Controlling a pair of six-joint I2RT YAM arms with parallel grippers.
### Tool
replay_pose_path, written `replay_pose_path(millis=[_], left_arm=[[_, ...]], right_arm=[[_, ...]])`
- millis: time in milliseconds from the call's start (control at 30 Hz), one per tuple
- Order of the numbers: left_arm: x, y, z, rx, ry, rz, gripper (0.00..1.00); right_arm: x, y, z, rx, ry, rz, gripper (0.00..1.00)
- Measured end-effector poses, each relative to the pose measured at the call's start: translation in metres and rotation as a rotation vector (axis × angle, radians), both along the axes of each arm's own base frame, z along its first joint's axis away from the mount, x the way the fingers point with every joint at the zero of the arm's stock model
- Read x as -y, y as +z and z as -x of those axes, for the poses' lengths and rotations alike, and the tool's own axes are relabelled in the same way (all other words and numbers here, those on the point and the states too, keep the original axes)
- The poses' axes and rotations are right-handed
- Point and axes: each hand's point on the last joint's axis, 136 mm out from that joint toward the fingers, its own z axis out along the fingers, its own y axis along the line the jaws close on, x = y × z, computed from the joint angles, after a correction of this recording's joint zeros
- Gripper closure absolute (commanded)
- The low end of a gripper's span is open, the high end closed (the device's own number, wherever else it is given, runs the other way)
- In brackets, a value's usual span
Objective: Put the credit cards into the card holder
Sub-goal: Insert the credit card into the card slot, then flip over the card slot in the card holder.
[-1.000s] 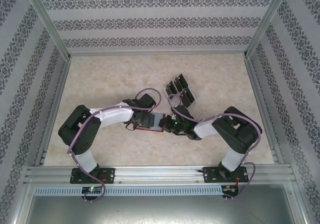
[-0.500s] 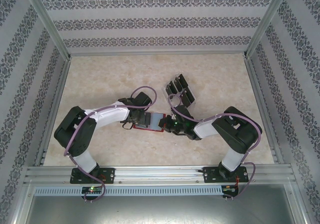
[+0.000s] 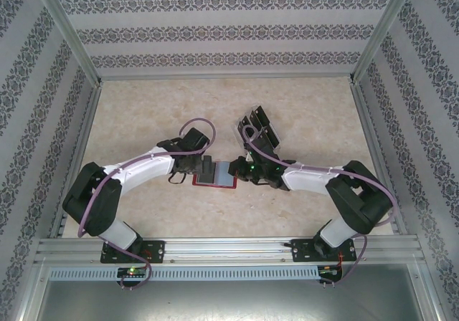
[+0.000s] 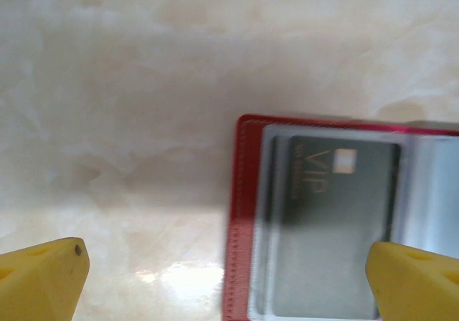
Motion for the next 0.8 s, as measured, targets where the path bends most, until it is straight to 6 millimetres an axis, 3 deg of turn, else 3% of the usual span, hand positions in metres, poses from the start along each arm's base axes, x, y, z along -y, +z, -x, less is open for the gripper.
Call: replay_pose_path(millis=[167,333,800], left_arm=[[-0.016,-0.02,0.016,-0.055,0.014,-0.036,0.0],[-0.022,-0.027,0.021,-0.07,0.024,-0.046,0.0],[-0.022,-0.035,0.021,-0.058,0.024,-0.031,0.0]], right_arm=[[0.007,0.004,-0.002,0.012,0.021,0.099,0.67],[0.013,-0.007,0.008,-0.015,0.054,0.194,0.66],[-0.002,-0.036,0.02,-0.069,0.12,0.283,0.66]])
